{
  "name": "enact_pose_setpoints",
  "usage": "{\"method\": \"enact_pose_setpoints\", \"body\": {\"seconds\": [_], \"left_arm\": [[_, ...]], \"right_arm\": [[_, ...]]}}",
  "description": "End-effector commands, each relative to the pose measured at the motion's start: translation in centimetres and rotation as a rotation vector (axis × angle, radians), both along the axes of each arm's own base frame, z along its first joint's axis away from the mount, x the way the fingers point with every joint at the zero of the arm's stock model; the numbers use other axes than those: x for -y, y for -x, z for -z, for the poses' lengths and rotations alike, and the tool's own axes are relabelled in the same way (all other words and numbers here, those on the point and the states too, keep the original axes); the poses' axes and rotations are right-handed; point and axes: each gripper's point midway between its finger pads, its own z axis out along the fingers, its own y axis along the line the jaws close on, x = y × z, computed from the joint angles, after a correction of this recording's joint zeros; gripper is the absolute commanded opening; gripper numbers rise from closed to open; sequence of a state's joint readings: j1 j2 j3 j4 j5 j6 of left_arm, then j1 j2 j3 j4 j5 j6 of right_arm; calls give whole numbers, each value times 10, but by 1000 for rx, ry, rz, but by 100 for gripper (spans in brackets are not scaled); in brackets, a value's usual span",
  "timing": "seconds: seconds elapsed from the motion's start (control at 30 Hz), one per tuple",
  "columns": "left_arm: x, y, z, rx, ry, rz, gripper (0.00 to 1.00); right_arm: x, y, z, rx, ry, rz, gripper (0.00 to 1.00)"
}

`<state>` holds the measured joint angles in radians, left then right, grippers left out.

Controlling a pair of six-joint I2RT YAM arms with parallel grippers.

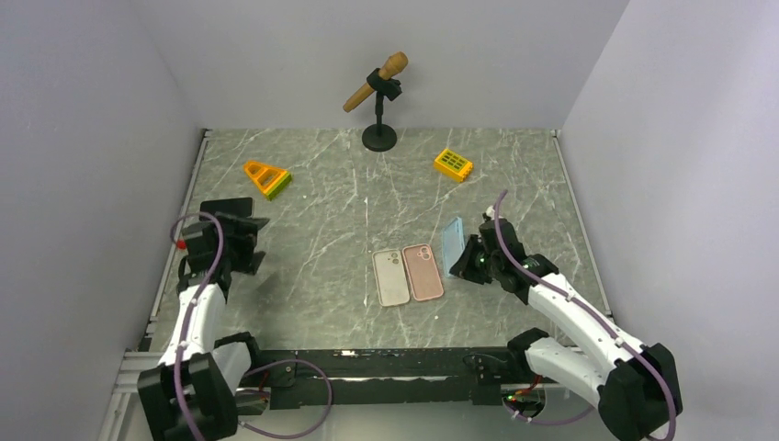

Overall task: Take the phone out of the phone case
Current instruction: Place the phone at the center of the board, then place the phone case at the center of the board.

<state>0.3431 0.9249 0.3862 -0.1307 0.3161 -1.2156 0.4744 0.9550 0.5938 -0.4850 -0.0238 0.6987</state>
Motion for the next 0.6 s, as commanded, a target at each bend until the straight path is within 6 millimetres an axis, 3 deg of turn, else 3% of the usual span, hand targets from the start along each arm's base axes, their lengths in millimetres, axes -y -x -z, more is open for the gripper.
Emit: {"method": "enact_pose_setpoints", "body": {"seconds": [0.0,0.13,0.2,0.4,0.57], "left_arm": [[41,-39,-77,196,-78,188,99],[88,-65,-119,322,-112,352,99],[115,-77,-130,363,-130,469,99],[180,-95,-122,398,-181,833,93],[199,-85,-112,450,-101,921,91]], "right_arm": [[-5,10,3,-55,-135,-56,0],[0,15,9,-113,-199,-63,0],[-1,18,11,-141,-231,-82,0],[1,29,23,-221,-253,-115,4],[-7,34,25,-238,-348,-154,5]]}}
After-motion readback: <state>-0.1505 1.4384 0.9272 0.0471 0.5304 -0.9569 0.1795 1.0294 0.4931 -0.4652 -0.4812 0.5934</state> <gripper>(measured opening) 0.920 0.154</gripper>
